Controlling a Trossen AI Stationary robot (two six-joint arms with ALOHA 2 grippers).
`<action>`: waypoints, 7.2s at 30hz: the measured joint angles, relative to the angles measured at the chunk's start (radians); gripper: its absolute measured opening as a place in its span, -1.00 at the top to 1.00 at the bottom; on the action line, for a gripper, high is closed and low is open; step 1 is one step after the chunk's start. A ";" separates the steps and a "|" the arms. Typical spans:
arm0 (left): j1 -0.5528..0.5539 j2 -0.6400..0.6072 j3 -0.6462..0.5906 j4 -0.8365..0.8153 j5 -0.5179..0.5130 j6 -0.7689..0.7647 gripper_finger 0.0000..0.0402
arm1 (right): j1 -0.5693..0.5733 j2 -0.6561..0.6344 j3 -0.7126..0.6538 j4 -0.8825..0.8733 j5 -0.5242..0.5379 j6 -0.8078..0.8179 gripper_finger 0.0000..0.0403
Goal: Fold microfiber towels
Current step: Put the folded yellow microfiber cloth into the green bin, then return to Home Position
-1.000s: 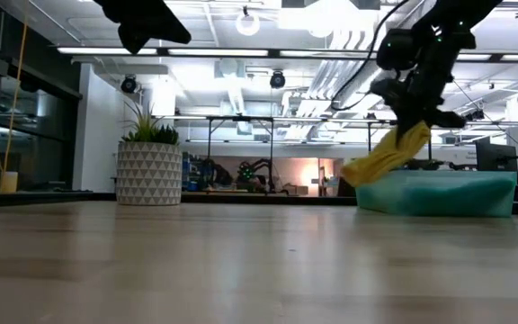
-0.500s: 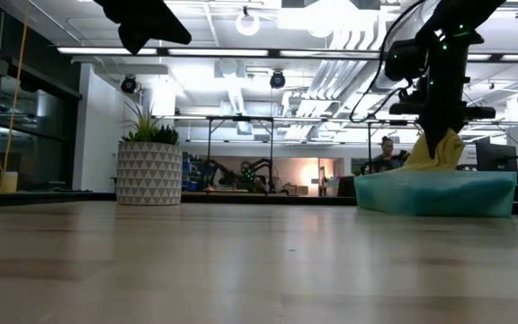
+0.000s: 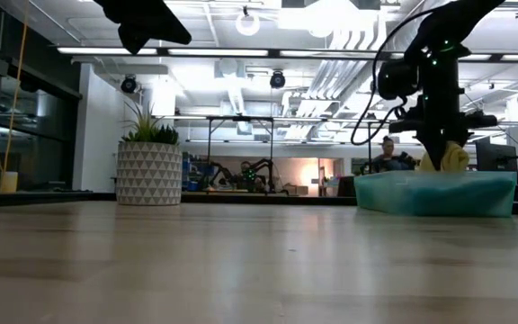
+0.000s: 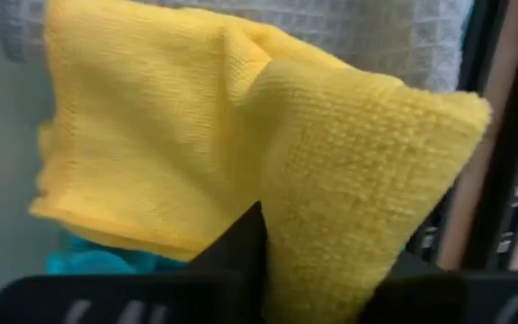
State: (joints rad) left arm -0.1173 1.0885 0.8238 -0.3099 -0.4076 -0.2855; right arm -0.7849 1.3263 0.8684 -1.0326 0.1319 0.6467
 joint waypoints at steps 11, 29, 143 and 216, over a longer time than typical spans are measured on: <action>0.000 0.000 0.000 -0.008 0.000 0.016 1.00 | 0.000 -0.095 0.000 -0.089 0.158 0.002 0.06; 0.000 0.000 0.000 -0.008 -0.011 0.008 1.00 | 0.063 -0.225 0.001 0.168 0.095 0.101 0.04; 0.000 0.000 0.000 -0.041 -0.019 0.024 1.00 | 0.189 0.033 0.000 0.089 0.364 0.253 0.27; 0.208 -0.875 -0.745 0.447 0.336 -0.132 1.00 | 0.976 -0.272 0.000 0.873 -0.149 -0.067 1.00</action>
State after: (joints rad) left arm 0.0904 0.2134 0.0793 0.1368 -0.0715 -0.4178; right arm 0.1909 1.0538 0.8684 -0.1600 -0.0174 0.5793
